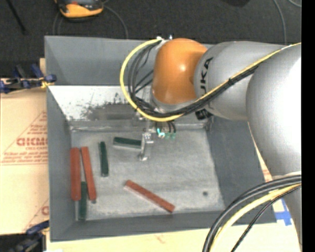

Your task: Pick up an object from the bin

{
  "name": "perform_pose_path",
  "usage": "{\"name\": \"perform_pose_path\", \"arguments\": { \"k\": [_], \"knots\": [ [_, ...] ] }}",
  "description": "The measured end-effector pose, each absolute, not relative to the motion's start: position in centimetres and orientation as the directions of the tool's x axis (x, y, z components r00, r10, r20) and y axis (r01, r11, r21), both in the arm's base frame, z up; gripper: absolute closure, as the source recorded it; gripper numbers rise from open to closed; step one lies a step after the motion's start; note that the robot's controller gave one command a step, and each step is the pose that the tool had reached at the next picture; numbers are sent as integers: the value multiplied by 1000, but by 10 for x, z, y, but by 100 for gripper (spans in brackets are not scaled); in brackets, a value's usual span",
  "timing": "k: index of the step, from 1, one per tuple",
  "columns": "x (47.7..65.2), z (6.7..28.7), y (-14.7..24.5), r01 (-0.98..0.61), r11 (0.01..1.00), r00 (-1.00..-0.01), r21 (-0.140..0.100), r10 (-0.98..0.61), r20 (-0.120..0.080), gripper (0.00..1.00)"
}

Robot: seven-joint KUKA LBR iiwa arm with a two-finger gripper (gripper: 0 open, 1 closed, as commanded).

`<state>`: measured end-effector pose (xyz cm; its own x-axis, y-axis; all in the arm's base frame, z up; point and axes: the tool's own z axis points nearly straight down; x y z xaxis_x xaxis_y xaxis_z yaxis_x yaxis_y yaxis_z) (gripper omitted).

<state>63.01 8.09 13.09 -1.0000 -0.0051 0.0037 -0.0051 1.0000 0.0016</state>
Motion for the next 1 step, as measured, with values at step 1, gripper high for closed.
{"name": "perform_pose_path", "arguments": {
  "k": [1],
  "knots": [
    [631,136,81,-4,1000,-1000,2,-4,-2,0]
  ]
}}
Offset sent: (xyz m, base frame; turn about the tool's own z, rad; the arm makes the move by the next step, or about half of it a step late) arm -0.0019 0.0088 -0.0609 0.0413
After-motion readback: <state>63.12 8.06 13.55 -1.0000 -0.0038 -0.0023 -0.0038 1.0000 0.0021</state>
